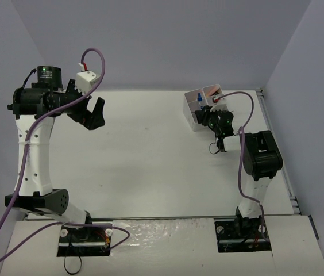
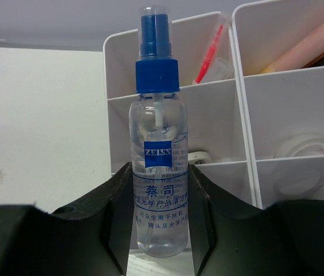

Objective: Sort the stationery into containers
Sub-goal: Place the stationery in the storage box.

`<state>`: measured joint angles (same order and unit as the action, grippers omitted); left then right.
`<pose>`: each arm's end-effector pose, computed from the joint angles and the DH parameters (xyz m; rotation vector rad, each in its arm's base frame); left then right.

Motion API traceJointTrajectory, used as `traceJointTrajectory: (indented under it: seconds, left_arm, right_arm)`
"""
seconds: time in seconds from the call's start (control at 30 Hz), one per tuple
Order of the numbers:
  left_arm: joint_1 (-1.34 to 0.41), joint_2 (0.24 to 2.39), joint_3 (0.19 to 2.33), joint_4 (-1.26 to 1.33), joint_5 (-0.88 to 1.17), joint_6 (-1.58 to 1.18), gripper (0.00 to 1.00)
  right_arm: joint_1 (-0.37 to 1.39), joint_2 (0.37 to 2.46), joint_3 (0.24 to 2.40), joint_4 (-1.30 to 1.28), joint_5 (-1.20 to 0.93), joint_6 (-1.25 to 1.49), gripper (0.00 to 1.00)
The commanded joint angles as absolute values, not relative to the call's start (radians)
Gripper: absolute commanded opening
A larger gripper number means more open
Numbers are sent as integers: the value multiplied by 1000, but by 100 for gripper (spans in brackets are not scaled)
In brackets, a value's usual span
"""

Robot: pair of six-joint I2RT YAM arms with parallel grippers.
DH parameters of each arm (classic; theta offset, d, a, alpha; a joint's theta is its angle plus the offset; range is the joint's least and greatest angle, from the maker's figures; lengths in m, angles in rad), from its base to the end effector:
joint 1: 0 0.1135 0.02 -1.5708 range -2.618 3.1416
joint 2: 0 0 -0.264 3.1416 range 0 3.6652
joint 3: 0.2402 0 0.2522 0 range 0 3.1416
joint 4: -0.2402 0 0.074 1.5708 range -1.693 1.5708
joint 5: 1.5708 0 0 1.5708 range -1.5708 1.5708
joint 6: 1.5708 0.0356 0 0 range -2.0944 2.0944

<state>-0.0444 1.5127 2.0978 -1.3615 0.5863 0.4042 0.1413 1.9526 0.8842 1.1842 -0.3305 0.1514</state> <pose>0.2486 -0.0308 0.4897 0.7682 2.1027 -0.4929 0.3903 0.0672 0.1851 -0.2650 1.4553 0.4780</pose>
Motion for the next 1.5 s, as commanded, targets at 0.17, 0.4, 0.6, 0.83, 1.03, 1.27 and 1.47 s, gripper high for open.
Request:
traceJointTrajectory:
  seconds: [0.17,0.4,0.6,0.83,1.03,1.27,1.47]
  left_arm:
    - [-35,1465,2126,-1512,614,442,97]
    - [-36,1461,2116,-1502,614,448,97]
    - [-35,1443,2098,-1493,616,448,97]
    - [-34,1434,2086,-1470,619,442,97]
    - [-34,1444,2099,-1475,624,437,97]
    - [-33,1443,2096,-1481,627,441,97]
    - [-34,1442,2097,-1480,629,443,97]
  right_arm:
    - [137,1952,902,1485,-307,256,0]
    - [159,2011,910,1528,-227,306,0]
    - [173,2031,927,1529,-222,305,5]
    - [167,1983,906,1489,-243,268,47]
    - [167,1972,909,1465,-240,257,51]
    - [166,1940,914,1431,-238,221,53]
    - [166,1891,938,1339,-244,155,54]
